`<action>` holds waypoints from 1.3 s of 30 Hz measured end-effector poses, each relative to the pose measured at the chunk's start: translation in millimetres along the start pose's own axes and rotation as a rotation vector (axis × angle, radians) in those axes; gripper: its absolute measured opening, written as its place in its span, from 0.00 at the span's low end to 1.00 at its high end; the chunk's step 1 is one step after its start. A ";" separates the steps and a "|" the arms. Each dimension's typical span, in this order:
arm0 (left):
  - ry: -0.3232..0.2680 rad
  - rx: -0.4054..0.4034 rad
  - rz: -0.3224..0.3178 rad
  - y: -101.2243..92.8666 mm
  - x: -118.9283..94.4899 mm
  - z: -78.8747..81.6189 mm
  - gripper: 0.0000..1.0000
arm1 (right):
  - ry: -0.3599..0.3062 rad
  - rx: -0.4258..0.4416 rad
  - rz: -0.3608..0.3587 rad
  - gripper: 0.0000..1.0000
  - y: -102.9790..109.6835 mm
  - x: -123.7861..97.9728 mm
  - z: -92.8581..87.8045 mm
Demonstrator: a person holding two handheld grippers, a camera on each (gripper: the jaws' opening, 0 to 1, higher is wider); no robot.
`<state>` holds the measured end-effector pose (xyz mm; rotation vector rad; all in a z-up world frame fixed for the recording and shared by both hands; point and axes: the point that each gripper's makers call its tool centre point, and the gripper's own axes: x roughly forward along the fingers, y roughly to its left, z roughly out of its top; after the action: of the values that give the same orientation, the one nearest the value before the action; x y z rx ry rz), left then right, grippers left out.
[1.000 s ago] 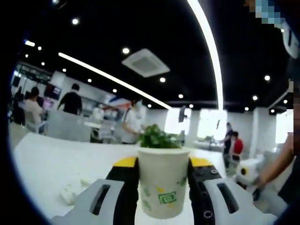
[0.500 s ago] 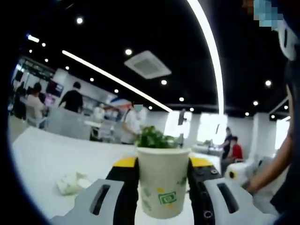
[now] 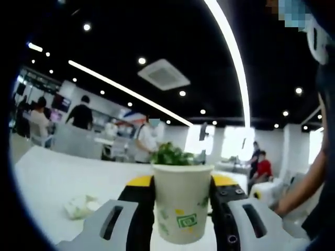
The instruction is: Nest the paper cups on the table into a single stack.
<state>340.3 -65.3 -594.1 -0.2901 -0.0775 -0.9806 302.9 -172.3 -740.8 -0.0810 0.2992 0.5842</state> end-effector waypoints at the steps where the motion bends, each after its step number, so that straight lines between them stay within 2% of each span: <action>1: 0.008 0.005 0.007 1.8 -1.6 -4.8 0.40 | 0.000 0.002 -0.001 0.96 -0.5 0.0 -0.1; 8: 0.032 0.017 0.027 4.9 -8.8 -23.0 0.39 | -0.002 0.005 -0.006 0.96 -0.9 -0.7 1.3; 19: 0.087 -0.017 0.062 19.6 -14.8 -66.2 0.38 | -0.005 0.013 -0.013 0.96 -2.6 -0.5 1.4; 24: 0.121 -0.022 0.071 23.0 -16.7 -83.1 0.39 | -0.008 0.018 -0.016 0.95 -3.3 -1.3 2.6; 31: 0.206 -0.016 0.073 26.3 -26.0 -112.4 0.40 | -0.007 0.018 -0.013 0.95 -3.1 -0.5 1.9; 39: 0.255 -0.031 0.088 28.9 -38.6 -129.7 0.40 | -0.004 0.018 -0.013 0.95 -4.1 -0.1 0.8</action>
<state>334.3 -55.0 -732.0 -0.1933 0.1815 -0.9247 305.2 -175.6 -740.1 -0.0641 0.2996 0.5686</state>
